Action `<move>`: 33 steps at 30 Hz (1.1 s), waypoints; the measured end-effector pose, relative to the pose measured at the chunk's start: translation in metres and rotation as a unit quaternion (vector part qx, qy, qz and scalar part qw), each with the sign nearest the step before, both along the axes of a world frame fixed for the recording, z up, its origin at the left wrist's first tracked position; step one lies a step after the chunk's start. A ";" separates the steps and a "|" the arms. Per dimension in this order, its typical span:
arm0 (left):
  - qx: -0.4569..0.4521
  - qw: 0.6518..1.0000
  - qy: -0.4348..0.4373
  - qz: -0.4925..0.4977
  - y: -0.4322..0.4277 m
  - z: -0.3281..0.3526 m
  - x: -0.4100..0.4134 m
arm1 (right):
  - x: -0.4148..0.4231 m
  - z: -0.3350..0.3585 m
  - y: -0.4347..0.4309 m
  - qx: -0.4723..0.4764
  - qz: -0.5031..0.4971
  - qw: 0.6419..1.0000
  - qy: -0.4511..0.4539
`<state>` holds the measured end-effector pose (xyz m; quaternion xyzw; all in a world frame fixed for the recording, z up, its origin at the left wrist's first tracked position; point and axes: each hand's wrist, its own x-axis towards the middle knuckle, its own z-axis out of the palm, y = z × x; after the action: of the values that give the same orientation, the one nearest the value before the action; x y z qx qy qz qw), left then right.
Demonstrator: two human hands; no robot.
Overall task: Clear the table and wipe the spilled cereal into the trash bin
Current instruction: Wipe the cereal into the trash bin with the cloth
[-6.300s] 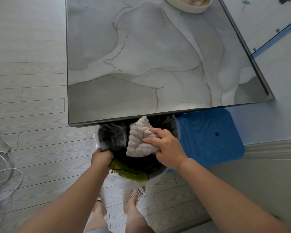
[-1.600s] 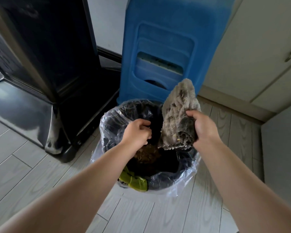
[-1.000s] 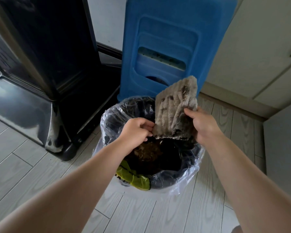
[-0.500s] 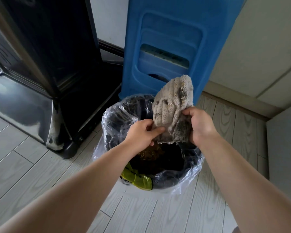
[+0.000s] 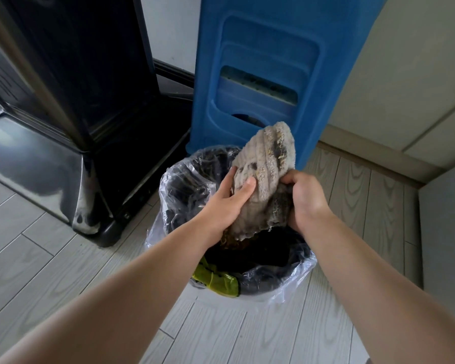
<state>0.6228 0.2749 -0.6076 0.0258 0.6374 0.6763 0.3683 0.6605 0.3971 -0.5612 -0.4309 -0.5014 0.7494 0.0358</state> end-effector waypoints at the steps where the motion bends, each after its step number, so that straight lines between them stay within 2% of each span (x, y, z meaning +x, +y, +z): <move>1: 0.002 1.000 0.004 0.009 0.001 0.001 0.001 | 0.000 0.001 -0.002 -0.012 -0.001 1.000 0.005; 4: -0.056 0.995 0.076 0.024 0.005 -0.001 0.002 | 0.001 0.002 0.001 -0.018 -0.022 1.000 -0.001; 9: -0.157 0.970 0.185 -0.022 0.003 -0.005 0.009 | 0.000 -0.001 0.011 0.018 -0.051 0.998 -0.026; 11: -0.176 0.967 0.184 -0.034 0.001 -0.009 0.011 | 0.000 -0.003 0.013 0.049 -0.041 0.997 -0.044; 15: -0.229 0.965 0.125 -0.037 -0.001 -0.005 0.012 | -0.001 -0.004 0.014 0.108 -0.029 0.992 -0.062; 17: -0.223 0.963 0.152 -0.008 0.001 0.004 0.010 | -0.001 -0.004 0.013 0.149 -0.005 0.987 -0.065; 19: -0.154 0.971 0.177 0.034 0.004 0.017 0.009 | -0.001 -0.006 0.009 0.200 0.053 0.977 -0.056; 21: -0.121 0.968 0.219 0.019 0.008 0.026 0.008 | 0.000 -0.008 0.002 0.216 0.099 0.971 -0.032; 25: -0.151 0.931 0.332 -0.012 0.007 0.018 0.007 | 0.003 -0.010 -0.007 0.216 0.159 0.963 0.022; 29: -0.238 0.868 0.437 -0.009 -0.002 0.005 0.004 | 0.008 -0.013 -0.007 0.247 0.212 0.945 -0.002; 31: -0.238 0.866 0.440 -0.002 -0.003 0.003 0.003 | 0.007 -0.014 -0.003 0.263 0.217 0.940 -0.012; 33: -0.219 0.883 0.415 0.024 -0.003 0.003 0.002 | 0.006 -0.015 0.000 0.276 0.208 0.938 -0.021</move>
<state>0.6243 0.2724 -0.6049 0.2072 0.8642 0.4557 0.0502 0.6660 0.3974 -0.5757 -0.3058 -0.7678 0.5629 -0.0134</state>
